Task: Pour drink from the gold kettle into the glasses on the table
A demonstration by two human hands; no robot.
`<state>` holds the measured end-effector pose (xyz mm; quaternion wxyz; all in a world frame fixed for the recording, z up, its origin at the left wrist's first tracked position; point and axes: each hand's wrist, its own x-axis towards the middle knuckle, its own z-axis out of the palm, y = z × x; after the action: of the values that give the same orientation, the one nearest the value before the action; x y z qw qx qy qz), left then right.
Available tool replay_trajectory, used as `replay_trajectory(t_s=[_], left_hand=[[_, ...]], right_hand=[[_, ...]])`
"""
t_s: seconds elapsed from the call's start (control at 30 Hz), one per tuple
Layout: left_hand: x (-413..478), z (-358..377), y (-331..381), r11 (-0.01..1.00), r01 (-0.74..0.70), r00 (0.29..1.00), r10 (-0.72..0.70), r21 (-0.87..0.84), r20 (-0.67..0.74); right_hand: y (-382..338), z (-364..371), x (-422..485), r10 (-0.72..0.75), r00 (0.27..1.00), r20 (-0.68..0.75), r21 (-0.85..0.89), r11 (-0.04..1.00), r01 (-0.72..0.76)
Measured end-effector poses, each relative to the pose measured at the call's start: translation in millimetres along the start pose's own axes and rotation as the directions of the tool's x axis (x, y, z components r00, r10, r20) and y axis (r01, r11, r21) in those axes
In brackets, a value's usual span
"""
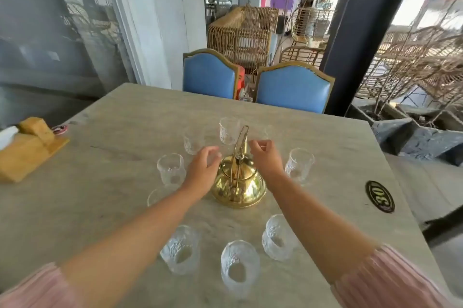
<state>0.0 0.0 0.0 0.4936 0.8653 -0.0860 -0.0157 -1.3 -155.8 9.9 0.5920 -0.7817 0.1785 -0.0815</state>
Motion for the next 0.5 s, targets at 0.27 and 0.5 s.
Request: replay_trajectory(t_s=[0.27,0.5], left_hand=[[40.3,5.4,-32.7,0.987,0.154,0.962,-0.136,-0.055,0.238],[51.5,5.5,-44.8,0.988,-0.044,0.865,-0.038,0.150,0.501]], right_hand=[[-9.4,39.2,2.2,0.171,0.982,0.075,0.183,0.966,-0.182],[-12.2,56.1,-9.8,0.217,0.975,-0.045,0.344,0.920,-0.189]])
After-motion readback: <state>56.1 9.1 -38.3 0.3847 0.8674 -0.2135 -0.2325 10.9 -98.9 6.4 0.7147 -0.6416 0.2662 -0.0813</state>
